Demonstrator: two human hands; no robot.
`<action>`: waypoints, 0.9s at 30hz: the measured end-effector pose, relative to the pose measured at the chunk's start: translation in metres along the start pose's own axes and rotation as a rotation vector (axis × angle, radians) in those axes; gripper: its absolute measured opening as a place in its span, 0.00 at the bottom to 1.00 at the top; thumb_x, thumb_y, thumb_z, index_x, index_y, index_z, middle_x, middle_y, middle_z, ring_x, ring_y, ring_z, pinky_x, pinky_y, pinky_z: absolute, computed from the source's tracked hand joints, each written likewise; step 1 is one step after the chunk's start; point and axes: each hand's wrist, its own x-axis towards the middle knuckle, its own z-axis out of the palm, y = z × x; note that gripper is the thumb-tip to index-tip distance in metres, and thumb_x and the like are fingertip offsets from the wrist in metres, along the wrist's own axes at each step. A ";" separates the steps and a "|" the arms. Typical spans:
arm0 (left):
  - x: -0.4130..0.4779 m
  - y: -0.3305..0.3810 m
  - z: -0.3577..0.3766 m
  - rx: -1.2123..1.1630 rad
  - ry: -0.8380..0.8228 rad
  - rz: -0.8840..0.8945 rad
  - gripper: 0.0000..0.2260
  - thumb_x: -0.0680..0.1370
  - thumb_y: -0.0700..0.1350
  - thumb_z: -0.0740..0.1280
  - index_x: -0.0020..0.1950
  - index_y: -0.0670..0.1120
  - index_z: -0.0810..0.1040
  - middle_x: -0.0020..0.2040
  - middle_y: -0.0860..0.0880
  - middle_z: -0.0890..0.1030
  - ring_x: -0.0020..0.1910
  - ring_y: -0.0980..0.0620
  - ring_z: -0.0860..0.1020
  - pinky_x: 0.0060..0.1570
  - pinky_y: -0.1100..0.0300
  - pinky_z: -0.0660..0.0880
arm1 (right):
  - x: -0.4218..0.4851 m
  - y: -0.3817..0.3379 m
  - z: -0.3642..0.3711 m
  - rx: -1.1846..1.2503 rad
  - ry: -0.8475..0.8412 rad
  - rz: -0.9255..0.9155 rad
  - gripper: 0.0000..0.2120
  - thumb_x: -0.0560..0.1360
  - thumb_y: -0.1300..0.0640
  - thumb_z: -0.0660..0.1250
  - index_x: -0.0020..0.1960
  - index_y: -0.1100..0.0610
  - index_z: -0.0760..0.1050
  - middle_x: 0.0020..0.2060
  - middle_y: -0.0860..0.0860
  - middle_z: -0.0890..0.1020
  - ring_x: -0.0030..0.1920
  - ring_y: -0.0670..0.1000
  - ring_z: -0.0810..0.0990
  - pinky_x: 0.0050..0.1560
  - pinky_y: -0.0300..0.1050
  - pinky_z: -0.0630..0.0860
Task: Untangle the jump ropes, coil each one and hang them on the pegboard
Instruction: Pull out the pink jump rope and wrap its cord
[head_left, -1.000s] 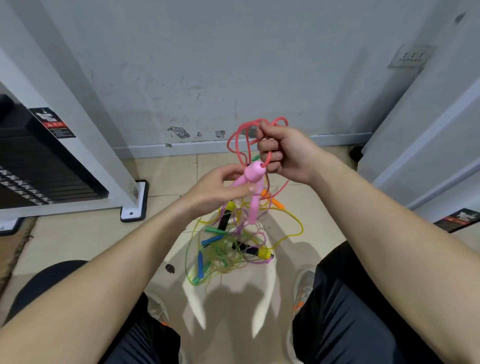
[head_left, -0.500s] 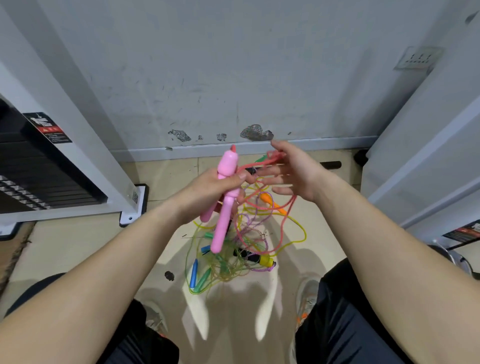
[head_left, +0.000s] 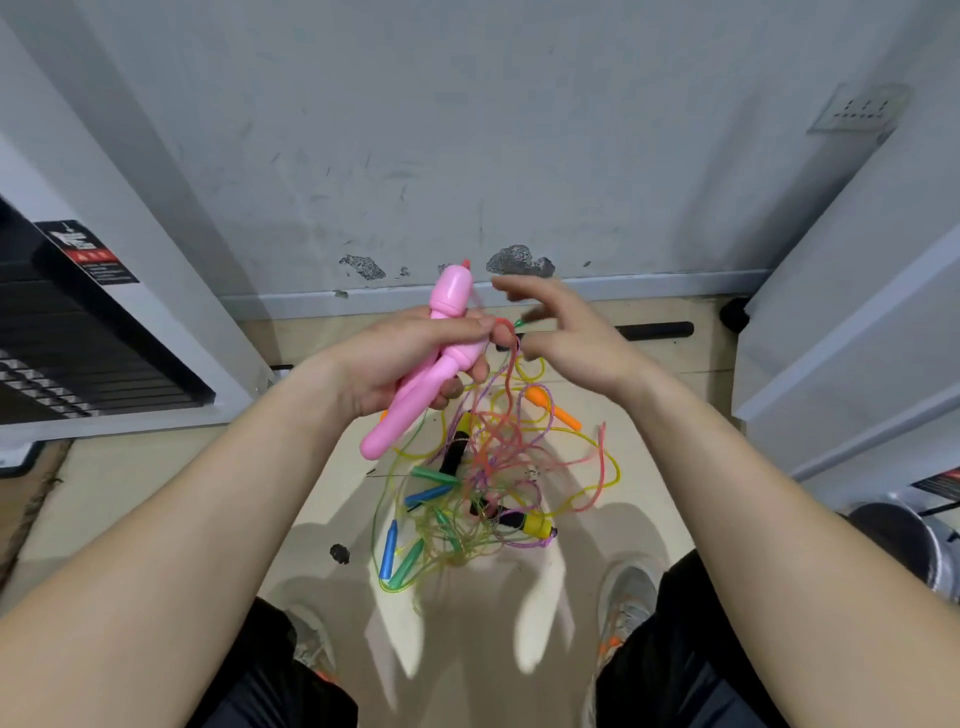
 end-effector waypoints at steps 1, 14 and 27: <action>-0.001 0.001 -0.001 0.029 -0.014 -0.017 0.10 0.80 0.51 0.65 0.56 0.47 0.80 0.36 0.46 0.78 0.25 0.52 0.70 0.27 0.62 0.66 | 0.000 -0.003 0.006 0.063 -0.117 -0.067 0.31 0.71 0.62 0.66 0.71 0.43 0.69 0.68 0.47 0.73 0.64 0.45 0.74 0.55 0.37 0.75; -0.020 0.002 -0.040 0.009 -0.052 0.014 0.14 0.69 0.48 0.78 0.51 0.45 0.83 0.44 0.39 0.82 0.23 0.54 0.71 0.22 0.65 0.71 | 0.001 0.005 0.014 0.297 -0.271 0.010 0.07 0.72 0.51 0.74 0.44 0.55 0.81 0.33 0.52 0.68 0.33 0.50 0.67 0.36 0.44 0.70; -0.032 -0.016 -0.017 0.098 -0.010 -0.052 0.19 0.78 0.57 0.60 0.59 0.45 0.74 0.44 0.38 0.85 0.24 0.50 0.69 0.23 0.64 0.68 | 0.000 0.014 -0.009 0.436 0.062 0.001 0.08 0.78 0.53 0.69 0.42 0.57 0.79 0.24 0.45 0.65 0.26 0.45 0.61 0.31 0.40 0.64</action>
